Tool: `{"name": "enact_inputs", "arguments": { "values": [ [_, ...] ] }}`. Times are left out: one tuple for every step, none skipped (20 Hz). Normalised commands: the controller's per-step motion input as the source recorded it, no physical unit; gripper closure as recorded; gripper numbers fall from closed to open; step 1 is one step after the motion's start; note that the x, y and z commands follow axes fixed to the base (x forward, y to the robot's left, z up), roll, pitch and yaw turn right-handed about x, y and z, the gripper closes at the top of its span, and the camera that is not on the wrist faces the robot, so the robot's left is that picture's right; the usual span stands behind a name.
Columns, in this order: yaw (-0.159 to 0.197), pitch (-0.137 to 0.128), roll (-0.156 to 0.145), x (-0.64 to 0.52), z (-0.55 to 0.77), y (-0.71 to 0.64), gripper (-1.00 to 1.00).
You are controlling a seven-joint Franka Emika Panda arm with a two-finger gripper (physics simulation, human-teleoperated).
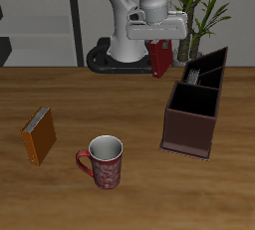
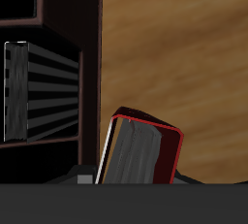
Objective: Place the striped book into the left desk caddy's front compartment and place the red book into the left desk caddy's left compartment and place the orange book into the left desk caddy's back compartment
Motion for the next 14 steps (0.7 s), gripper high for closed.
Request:
{"name": "enact_inputs", "arguments": {
  "values": [
    [-0.011, -0.028, 0.014, -0.21, -0.02, 0.08, 1.0],
    [-0.023, -0.014, 0.038, -0.27, -0.03, 0.15, 1.0],
    [-0.011, -0.025, 0.039, -0.29, 0.03, 0.17, 1.0],
    [-0.013, -0.035, 0.024, -0.21, 0.06, 0.14, 1.0],
    [0.109, -0.074, 0.097, -0.38, 0.06, 0.35, 1.0],
    [0.023, -0.017, 0.025, -0.23, -0.04, 0.19, 1.0],
    [-0.022, 0.016, 0.033, -0.21, -0.1, 0.17, 1.0],
    [0.004, 0.024, 0.059, -0.16, -0.13, 0.19, 1.0],
    [0.018, -0.001, 0.038, -0.16, -0.13, 0.19, 1.0],
    [-0.01, -0.001, -0.019, -0.09, -0.11, 0.02, 1.0],
    [-0.005, 0.024, -0.036, -0.12, -0.28, 0.11, 1.0],
    [-0.025, 0.087, 0.059, -0.11, -0.2, 0.08, 1.0],
    [-0.002, -0.008, -0.005, -0.15, -0.03, 0.03, 1.0],
    [0.023, -0.017, -0.01, -0.08, -0.01, 0.02, 1.0]
  ]
}}
